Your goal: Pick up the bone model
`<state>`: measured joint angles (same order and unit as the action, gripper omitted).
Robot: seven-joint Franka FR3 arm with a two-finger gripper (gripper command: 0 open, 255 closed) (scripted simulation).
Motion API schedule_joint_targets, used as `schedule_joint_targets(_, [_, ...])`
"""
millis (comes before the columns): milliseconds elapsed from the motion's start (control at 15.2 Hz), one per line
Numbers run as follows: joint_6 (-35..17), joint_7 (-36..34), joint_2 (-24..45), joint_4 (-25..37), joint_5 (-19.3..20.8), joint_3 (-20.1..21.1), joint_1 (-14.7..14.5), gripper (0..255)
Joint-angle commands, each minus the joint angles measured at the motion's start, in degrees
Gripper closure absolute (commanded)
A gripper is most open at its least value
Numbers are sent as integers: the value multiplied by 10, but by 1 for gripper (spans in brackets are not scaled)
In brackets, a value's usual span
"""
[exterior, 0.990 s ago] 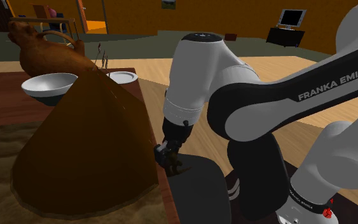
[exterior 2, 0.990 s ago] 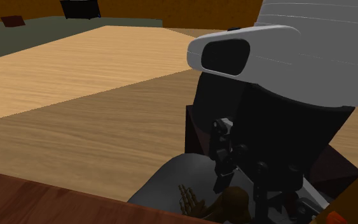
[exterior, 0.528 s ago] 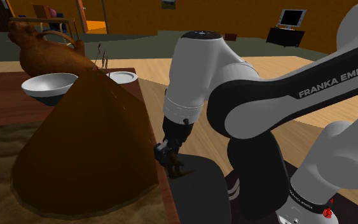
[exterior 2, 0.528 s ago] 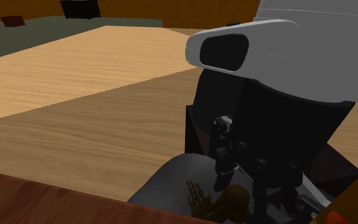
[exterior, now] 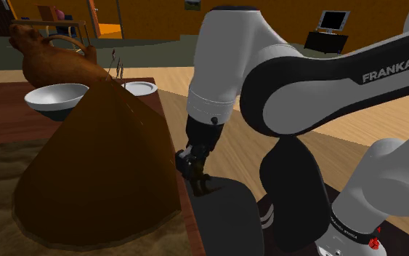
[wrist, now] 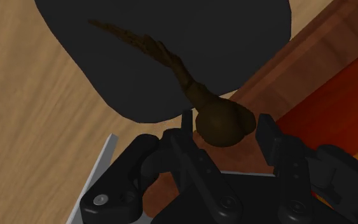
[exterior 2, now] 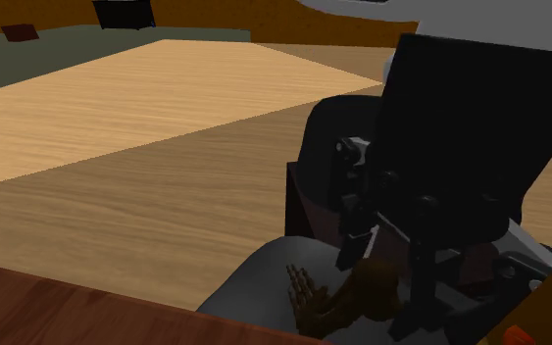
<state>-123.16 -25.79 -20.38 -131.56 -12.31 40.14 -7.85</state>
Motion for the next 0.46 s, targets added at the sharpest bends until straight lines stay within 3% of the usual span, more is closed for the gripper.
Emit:
schedule_joint_targets(0, [17, 3, -5, 12, -1, -5, 0, 255])
schedule_joint_targets(396, [50, 5, -14, 37, -1, -13, -1, 255])
